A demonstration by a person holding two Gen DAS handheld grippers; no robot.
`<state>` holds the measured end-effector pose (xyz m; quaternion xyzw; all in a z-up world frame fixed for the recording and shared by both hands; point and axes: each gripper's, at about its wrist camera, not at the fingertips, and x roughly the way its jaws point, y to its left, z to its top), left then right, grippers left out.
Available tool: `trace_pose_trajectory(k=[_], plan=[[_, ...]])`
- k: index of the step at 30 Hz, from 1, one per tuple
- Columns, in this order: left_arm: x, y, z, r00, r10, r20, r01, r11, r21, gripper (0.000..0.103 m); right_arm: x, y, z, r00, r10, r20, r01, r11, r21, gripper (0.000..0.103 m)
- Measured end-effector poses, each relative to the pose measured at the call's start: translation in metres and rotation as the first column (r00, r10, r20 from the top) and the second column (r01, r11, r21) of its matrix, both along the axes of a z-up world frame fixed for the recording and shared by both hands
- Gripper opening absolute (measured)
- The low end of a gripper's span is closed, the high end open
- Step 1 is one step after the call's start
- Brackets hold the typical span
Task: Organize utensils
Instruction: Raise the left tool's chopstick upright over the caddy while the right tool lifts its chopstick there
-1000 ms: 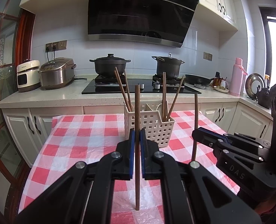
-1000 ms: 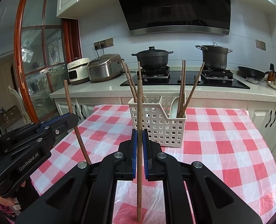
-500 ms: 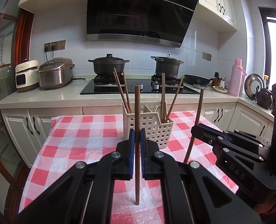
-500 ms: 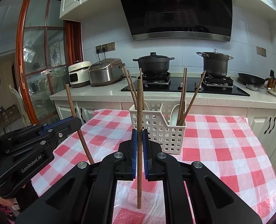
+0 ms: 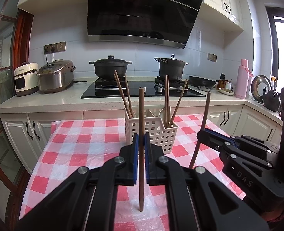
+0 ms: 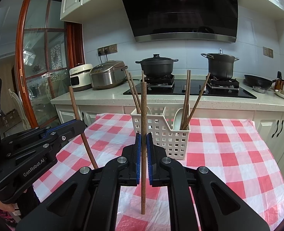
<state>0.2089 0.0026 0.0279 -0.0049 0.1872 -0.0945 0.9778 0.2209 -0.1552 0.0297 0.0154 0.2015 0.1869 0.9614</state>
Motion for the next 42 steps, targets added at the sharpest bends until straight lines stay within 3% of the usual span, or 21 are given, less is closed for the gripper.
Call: trace_pose_trajectory(k=[12,42], plan=[[0.019,0.0,0.019,1.0,-0.005,0.017,0.005,1.0,-0.015,0.006,0.025,-0.012,0.018,0.999,-0.023,0.027,0.023,1.0,0.01,0.008],[0.116,-0.025,0.135,0.988,-0.048,0.144,0.05,0.999,-0.01,0.006,0.119,-0.035,0.099,0.991,-0.059,0.12,0.059,0.998,0.006,0.008]])
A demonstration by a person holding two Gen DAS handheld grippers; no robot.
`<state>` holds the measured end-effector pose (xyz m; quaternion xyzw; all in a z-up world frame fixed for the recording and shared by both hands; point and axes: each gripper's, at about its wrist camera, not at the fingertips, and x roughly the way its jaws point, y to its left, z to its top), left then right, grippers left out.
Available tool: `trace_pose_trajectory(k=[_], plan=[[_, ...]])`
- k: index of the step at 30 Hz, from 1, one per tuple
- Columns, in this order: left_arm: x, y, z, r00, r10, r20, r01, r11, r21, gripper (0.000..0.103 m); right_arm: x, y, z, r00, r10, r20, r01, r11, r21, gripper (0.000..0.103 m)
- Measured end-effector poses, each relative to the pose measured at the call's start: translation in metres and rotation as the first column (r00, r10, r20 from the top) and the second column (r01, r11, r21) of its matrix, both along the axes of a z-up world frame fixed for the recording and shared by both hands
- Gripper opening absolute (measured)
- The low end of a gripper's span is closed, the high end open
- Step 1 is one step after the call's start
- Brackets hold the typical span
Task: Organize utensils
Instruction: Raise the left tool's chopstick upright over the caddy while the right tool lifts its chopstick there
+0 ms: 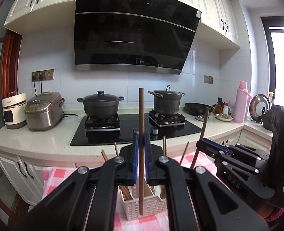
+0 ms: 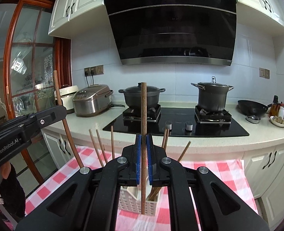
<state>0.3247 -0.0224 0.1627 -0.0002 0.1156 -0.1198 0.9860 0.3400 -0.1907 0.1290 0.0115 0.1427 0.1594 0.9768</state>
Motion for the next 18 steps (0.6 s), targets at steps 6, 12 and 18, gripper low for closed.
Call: trace_pose_trajectory(k=[6,12,18], plan=[[0.03,0.002,0.011,1.0,0.025,0.009,-0.024,0.999,-0.025,0.006,0.023,-0.001,0.008,1.0,-0.01,0.016,0.01,1.0,0.027,0.008],[0.057,0.008,0.009,0.999,0.05,0.001,-0.05,0.997,-0.054,0.006,0.042,-0.001,0.009,1.0,-0.016,0.015,0.016,1.0,0.024,0.008],[0.083,0.013,-0.01,0.997,0.05,-0.056,-0.055,0.995,-0.081,0.006,0.061,-0.001,-0.012,0.999,0.003,-0.05,0.0,0.999,0.05,0.008]])
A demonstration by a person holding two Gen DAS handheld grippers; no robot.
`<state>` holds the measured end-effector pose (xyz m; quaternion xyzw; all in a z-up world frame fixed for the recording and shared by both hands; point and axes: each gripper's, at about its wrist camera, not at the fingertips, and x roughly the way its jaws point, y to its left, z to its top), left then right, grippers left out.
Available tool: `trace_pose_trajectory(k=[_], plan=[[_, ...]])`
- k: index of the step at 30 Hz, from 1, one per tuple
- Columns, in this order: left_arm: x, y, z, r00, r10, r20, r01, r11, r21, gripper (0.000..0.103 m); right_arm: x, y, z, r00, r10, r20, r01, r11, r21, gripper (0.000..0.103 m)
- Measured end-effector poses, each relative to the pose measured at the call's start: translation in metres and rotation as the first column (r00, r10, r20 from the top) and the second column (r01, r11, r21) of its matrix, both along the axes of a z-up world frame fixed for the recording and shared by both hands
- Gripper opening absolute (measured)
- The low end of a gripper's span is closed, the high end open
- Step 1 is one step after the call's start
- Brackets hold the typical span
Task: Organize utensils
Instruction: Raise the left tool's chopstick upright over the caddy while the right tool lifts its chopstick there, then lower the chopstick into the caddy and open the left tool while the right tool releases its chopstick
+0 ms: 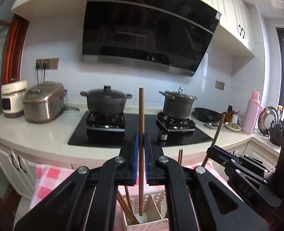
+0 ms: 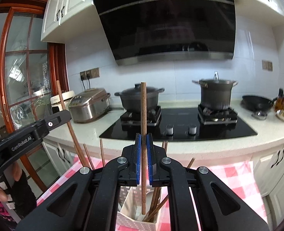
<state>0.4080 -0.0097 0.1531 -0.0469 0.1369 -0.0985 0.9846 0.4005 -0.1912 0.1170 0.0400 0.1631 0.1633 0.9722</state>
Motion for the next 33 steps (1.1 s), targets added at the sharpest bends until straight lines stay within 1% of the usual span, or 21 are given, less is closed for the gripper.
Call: trace_pose_trajectory(k=[7,11,16,18,22,26,29,33], plan=[[0.014,-0.006,-0.034,0.997,-0.016,-0.07,0.017,1.0,0.014,0.006,0.008,0.005,-0.021,0.998,0.037,-0.058,-0.036,0.999,0.02,0.008],[0.019,-0.007,-0.051,0.994,-0.017,-0.109,0.02,0.999,0.025,0.006,0.011,0.014,-0.03,0.995,0.049,-0.082,-0.049,0.999,-0.003,0.008],[0.024,-0.002,-0.068,0.989,-0.012,-0.147,0.013,1.0,0.003,0.006,0.019,0.019,-0.042,0.992,0.052,-0.119,-0.052,0.999,0.002,0.008],[0.025,0.0,-0.073,0.988,-0.007,-0.156,0.007,1.0,0.0,0.006,0.022,0.018,-0.044,0.991,0.054,-0.121,-0.053,0.999,0.008,0.008],[0.024,0.006,-0.081,0.988,0.01,-0.154,-0.011,1.0,-0.004,0.006,0.031,0.019,-0.046,0.99,0.058,-0.13,-0.057,0.998,0.016,0.008],[0.023,0.011,-0.082,0.988,0.013,-0.157,-0.015,1.0,-0.012,0.007,0.041,0.018,-0.043,0.991,0.042,-0.124,-0.04,0.999,0.02,0.008],[0.022,0.011,-0.082,0.989,0.014,-0.15,-0.013,1.0,0.007,0.007,0.048,0.018,-0.045,0.989,0.041,-0.14,-0.038,0.999,0.025,0.008],[0.021,0.009,-0.083,0.99,0.018,-0.14,-0.015,1.0,0.025,0.007,0.051,0.025,-0.054,0.989,0.039,-0.146,-0.04,0.999,-0.007,0.008]])
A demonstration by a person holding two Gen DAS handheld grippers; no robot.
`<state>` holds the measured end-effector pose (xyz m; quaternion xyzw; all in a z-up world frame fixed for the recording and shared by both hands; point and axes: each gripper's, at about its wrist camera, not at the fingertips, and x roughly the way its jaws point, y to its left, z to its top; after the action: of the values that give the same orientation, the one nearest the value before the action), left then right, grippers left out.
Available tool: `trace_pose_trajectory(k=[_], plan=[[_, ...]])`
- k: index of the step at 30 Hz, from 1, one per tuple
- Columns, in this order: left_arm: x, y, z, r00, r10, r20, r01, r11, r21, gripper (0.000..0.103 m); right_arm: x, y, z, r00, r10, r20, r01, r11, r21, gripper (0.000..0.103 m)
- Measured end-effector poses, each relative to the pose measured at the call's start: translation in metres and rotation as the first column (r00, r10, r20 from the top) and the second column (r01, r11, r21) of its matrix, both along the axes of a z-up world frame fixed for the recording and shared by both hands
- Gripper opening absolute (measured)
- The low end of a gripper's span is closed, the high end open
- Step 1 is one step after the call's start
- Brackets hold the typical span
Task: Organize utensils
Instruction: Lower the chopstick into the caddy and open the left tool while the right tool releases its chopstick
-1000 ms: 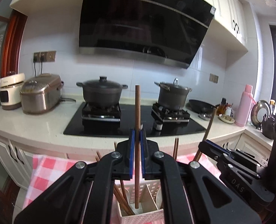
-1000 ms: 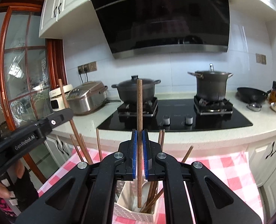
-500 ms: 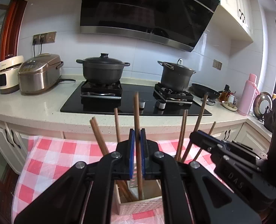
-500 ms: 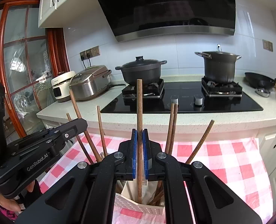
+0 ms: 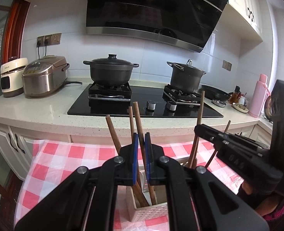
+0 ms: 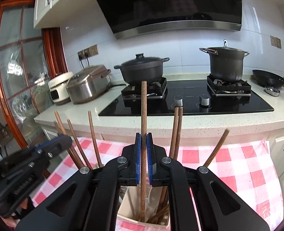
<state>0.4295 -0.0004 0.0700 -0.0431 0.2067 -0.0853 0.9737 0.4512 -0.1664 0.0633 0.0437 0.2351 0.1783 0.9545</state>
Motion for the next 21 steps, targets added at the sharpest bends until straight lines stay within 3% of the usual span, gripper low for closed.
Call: trace_pose_trajectory(k=[14,21], plan=[[0.004,-0.004,0.007,1.0,-0.009,0.023,0.009,1.0,0.015,0.007,0.005,0.004,0.006,1.0,0.008,0.018,-0.008,1.0,0.011,0.008],[0.001,0.001,0.006,0.999,0.016,0.032,-0.016,1.0,-0.002,0.028,0.012,0.001,-0.001,1.0,0.015,-0.01,-0.015,1.0,0.017,0.008]])
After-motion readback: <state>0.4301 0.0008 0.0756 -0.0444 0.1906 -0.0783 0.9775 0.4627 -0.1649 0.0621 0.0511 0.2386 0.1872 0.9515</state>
